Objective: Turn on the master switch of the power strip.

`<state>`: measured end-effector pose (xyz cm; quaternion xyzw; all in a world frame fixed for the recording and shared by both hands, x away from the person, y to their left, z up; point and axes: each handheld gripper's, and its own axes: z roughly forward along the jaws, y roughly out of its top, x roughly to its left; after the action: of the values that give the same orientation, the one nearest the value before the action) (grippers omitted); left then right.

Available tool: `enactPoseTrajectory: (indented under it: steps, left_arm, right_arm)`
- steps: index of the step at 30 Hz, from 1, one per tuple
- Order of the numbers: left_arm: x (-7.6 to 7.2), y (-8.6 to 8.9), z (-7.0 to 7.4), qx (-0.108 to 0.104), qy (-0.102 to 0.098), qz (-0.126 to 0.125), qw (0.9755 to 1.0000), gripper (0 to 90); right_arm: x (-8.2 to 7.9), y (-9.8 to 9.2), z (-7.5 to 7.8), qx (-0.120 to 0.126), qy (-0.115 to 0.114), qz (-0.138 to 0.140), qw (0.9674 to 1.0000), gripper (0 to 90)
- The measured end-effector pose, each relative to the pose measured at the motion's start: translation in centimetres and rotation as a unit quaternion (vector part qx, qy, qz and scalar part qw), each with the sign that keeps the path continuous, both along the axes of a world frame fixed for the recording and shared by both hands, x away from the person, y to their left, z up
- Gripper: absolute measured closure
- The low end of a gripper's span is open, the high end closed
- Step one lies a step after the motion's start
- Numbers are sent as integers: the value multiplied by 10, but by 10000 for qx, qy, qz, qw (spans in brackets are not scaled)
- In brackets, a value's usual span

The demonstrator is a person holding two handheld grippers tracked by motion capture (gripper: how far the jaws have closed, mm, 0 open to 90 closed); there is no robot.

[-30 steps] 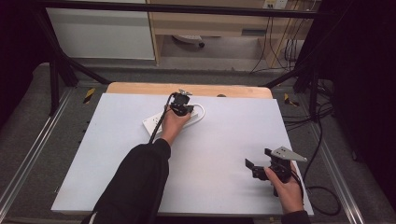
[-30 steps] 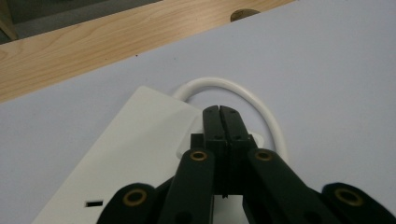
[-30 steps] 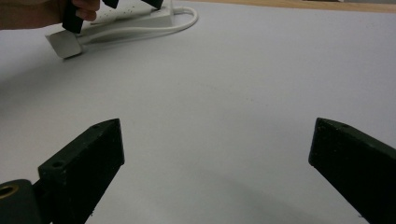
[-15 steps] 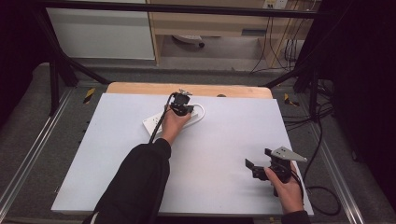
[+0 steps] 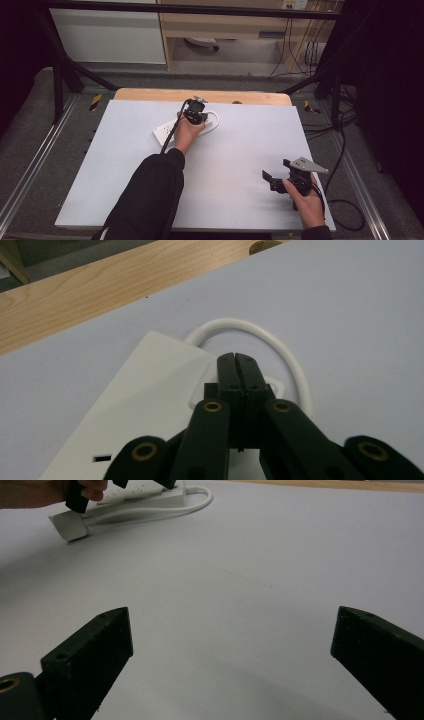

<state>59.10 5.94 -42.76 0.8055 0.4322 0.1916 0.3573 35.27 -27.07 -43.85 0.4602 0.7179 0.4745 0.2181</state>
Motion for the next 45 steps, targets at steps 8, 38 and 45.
enactPoseTrajectory:
  steps: [8,38,45]
  left_arm:
    - [-1,3,0,-163,-11,26,9999,900]
    - [-26,9,19,-708,-275,8,9971,680]
    - [-26,13,21,-745,-304,32,9968,646]
  right_arm:
    - [0,0,0,3,-6,5,10000,37]
    - [0,0,1,-22,-17,-8,10000,37]
    - [0,0,1,-23,-8,-4,10000,37]
